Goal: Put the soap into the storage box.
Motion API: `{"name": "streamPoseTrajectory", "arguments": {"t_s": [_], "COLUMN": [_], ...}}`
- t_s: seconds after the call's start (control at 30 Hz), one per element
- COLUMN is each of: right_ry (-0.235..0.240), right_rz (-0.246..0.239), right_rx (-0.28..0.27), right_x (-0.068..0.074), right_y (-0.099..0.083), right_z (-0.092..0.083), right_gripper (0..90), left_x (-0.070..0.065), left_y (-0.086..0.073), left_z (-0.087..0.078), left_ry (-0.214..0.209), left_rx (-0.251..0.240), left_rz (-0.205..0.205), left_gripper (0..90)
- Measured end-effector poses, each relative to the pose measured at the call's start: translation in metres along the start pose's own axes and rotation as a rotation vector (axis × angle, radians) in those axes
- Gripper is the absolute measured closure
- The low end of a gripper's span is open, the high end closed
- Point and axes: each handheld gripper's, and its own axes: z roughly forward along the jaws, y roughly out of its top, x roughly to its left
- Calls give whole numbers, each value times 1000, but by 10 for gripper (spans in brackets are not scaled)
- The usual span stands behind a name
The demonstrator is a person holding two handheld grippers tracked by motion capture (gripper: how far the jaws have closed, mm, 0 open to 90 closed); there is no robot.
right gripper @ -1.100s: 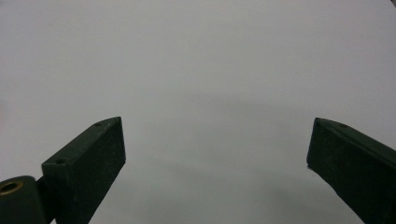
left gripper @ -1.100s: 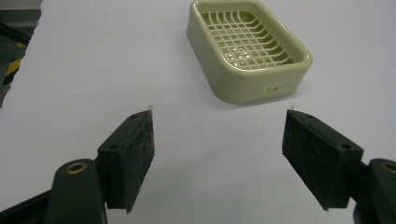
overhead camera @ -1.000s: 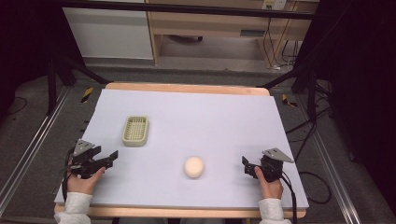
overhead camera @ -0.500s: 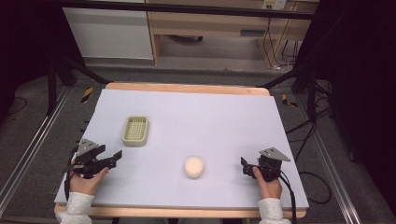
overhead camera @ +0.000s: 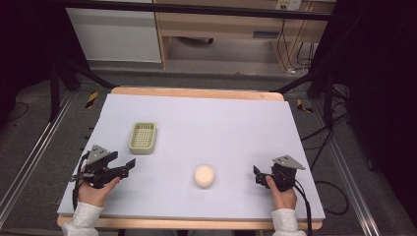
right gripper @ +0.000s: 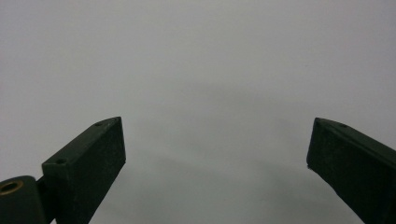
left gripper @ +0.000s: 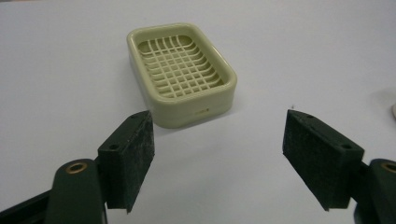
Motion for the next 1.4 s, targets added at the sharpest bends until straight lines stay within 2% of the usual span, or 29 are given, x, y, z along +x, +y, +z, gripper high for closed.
{"name": "streamPoseTrajectory", "arguments": {"t_s": [0.3, 0.67, 1.4], "right_ry": [3, 2, 6], "right_rz": [5, 9, 10], "right_rx": [3, 6, 10], "right_x": [0, -1, -1], "right_y": [0, 0, 0], "right_z": [0, 0, 1], "right_gripper": [49, 49, 49], "left_x": [-6, -21, -48], "left_y": [5, 9, 16], "left_z": [-1, 2, 12], "left_ry": [-24, -60, -125], "left_rx": [4, 6, 40], "left_rz": [15, 51, 123], "left_gripper": [239, 230, 217]}}
